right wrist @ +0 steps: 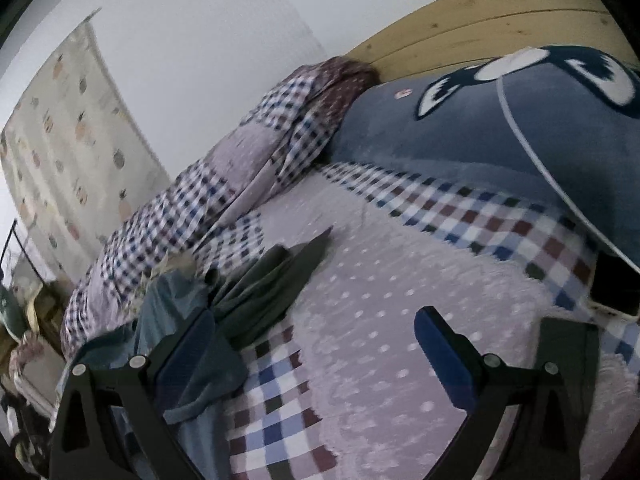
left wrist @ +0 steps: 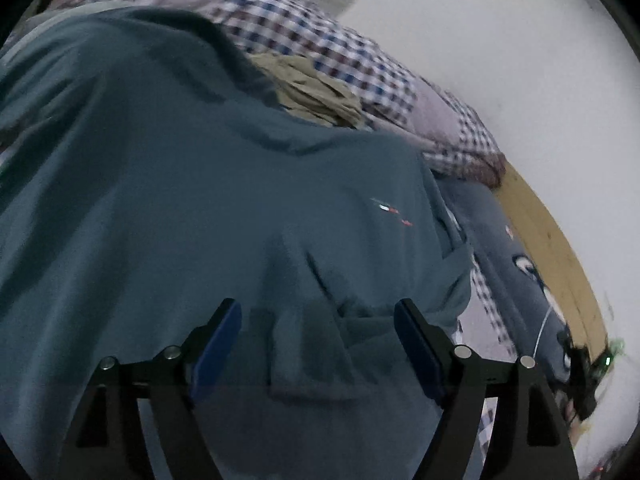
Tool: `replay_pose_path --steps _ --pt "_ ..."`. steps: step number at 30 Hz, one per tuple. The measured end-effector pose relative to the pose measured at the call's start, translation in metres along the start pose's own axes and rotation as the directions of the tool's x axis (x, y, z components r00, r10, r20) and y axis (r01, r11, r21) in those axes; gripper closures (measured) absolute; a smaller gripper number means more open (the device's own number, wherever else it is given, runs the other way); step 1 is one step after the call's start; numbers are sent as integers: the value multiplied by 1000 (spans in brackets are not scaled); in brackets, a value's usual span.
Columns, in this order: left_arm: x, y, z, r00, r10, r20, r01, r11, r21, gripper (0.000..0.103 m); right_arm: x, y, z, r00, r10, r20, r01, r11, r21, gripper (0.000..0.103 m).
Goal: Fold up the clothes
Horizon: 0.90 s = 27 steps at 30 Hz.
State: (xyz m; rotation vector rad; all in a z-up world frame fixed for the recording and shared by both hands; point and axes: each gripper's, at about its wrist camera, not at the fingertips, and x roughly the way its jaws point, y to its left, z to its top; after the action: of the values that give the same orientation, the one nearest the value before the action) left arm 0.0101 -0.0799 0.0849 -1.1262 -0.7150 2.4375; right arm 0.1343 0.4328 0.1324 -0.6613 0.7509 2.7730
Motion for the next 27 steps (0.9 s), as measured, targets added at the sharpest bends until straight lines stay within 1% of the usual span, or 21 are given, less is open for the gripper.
replay_pose_path --steps 2,4,6,8,10,11,12,14,15,18,19,20,22,23,24,25,27 --pt "6 2 4 999 -37 -1 37 999 8 21 7 12 -6 1000 0 -10 -1 1000 -29 1" --pt "21 7 10 997 -74 -28 73 997 -8 21 13 24 -11 1000 -3 -19 2 998 -66 1" --pt "38 12 11 993 -77 -93 73 996 -45 21 18 35 -18 1000 -10 -29 6 994 -109 1" --pt "46 16 13 991 -78 -113 71 995 -65 21 23 46 -24 999 -16 -41 10 989 -150 1" --pt "43 18 14 983 -153 -101 143 985 -100 21 28 53 -29 999 -13 -50 5 985 -172 1" --pt "41 19 15 968 -232 -96 219 967 -129 21 29 56 -31 998 -11 -55 1 984 -180 1" --pt "40 21 17 937 -338 -86 322 934 -156 21 31 59 -33 998 -8 -59 -3 982 -188 1" --pt "35 23 20 889 -454 -56 438 880 -181 21 35 66 -37 998 -2 -69 -12 979 -203 1" --pt "32 25 22 860 -508 -36 493 849 -190 21 37 69 -39 997 0 -73 -16 977 -211 1" --pt "28 37 24 780 -625 36 613 752 -243 21 43 78 -45 996 8 -88 -28 972 -233 1" --pt "27 41 26 768 -638 54 629 735 -255 21 45 81 -47 996 10 -92 -32 970 -241 1" --pt "26 44 28 765 -641 67 633 729 -260 21 47 84 -49 995 13 -97 -37 968 -248 1" --pt "21 50 30 777 -620 103 623 736 -266 21 49 93 -54 993 37 -108 -65 961 -268 1" --pt "19 54 31 771 -623 128 631 725 -275 21 50 98 -56 992 53 -114 -83 957 -279 1" --pt "16 59 31 761 -630 154 645 709 -286 21 51 102 -58 990 68 -120 -101 952 -289 1" --pt "13 61 32 769 -618 162 636 716 -288 21 52 107 -60 988 84 -126 -118 947 -300 1" --pt "8 64 33 796 -582 170 605 743 -288 21 55 119 -67 985 99 -142 -142 932 -334 1"
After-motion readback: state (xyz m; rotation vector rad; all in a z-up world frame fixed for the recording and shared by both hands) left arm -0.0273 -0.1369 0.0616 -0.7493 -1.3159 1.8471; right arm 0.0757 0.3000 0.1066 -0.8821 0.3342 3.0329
